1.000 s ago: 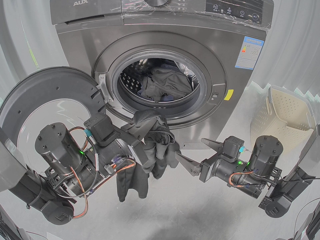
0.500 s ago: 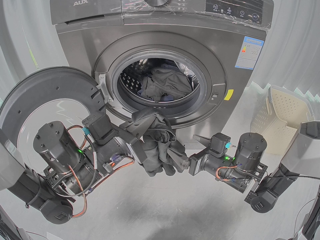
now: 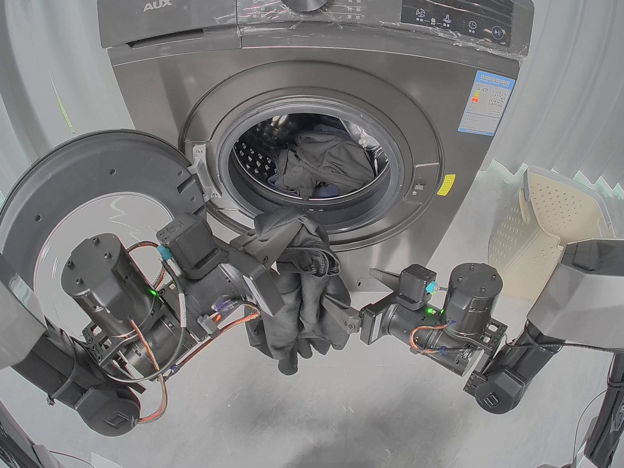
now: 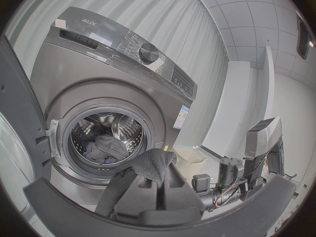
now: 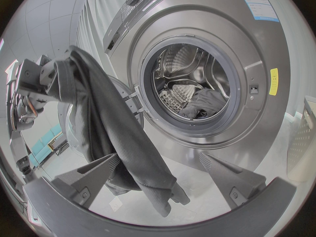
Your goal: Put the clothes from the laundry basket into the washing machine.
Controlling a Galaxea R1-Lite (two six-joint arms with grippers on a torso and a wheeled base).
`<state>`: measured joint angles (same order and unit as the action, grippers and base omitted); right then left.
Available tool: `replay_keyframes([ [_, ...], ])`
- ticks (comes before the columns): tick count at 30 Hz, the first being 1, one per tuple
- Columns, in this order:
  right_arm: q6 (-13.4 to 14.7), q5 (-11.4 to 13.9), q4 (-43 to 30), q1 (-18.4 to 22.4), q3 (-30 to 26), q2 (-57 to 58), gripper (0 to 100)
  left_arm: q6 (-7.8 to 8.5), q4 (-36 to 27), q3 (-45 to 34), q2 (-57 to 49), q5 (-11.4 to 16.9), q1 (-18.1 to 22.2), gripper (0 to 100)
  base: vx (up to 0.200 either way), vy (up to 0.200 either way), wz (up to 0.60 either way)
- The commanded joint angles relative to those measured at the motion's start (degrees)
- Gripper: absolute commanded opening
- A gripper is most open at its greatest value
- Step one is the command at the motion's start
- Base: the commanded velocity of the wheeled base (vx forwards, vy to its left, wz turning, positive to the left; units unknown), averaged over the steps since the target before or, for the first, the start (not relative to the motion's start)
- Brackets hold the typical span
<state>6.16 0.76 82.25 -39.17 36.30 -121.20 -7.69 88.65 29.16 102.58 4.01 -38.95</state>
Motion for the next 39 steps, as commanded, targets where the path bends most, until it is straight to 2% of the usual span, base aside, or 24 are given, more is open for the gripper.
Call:
replay_keyframes([
  [1, -0.4, 0.7, 0.1, -0.3, 1.0, -2.3, 100, -0.04, 0.0, -0.2, -0.7, 0.2, -0.1, 0, 0.000, 0.000, 0.00],
  [4, -0.8, 1.0, 0.1, -0.3, 2.8, -3.7, 100, -0.04, 0.0, -0.4, -0.8, 0.3, -0.1, 0, 0.000, 0.000, 0.00],
  [6, -1.0, 1.4, 0.1, -0.2, 6.6, -6.1, 100, 0.05, 0.0, -0.6, -0.8, 0.3, -0.1, 0, 0.000, 0.000, 0.00],
  [12, -1.0, 2.5, 1.9, 0.5, 13.2, -9.7, 100, 0.22, 0.0, -0.9, -0.9, 0.3, -0.1, 0, 0.000, 0.000, 0.00],
  [15, -0.8, 3.4, 3.2, 0.3, 13.9, -9.5, 100, 0.13, 0.0, -0.9, -0.7, 0.3, -0.1, 0, 0.000, 0.000, 0.00],
  [16, -0.8, 3.5, 3.4, 0.1, 13.7, -9.1, 0, 0.05, 0.0, -0.9, -0.6, 0.3, -0.1, 0, 0.000, 0.000, 0.00],
  [24, -0.7, 3.6, 3.5, -0.6, 9.4, -3.8, 0, -0.04, -0.1, -0.5, 0.4, 0.3, 1.3, 0, 0.000, 0.000, 0.00],
  [33, -0.4, 3.5, 4.4, -2.1, 0.5, 6.9, 0, -3.12, -0.1, -0.7, 2.5, 0.5, 2.6, 0, 0.000, 0.000, 0.00],
  [34, -0.4, 3.5, 4.4, -2.2, 0.0, 7.6, 0, -3.38, 0.0, -0.8, 2.9, 0.8, 2.7, 100, 0.000, 0.000, 0.00],
  [39, -0.4, 3.6, 4.3, -2.9, -2.0, 11.9, 0, -4.09, -0.1, -0.9, 3.9, 2.6, 3.4, 100, 0.000, 0.000, 0.00],
])
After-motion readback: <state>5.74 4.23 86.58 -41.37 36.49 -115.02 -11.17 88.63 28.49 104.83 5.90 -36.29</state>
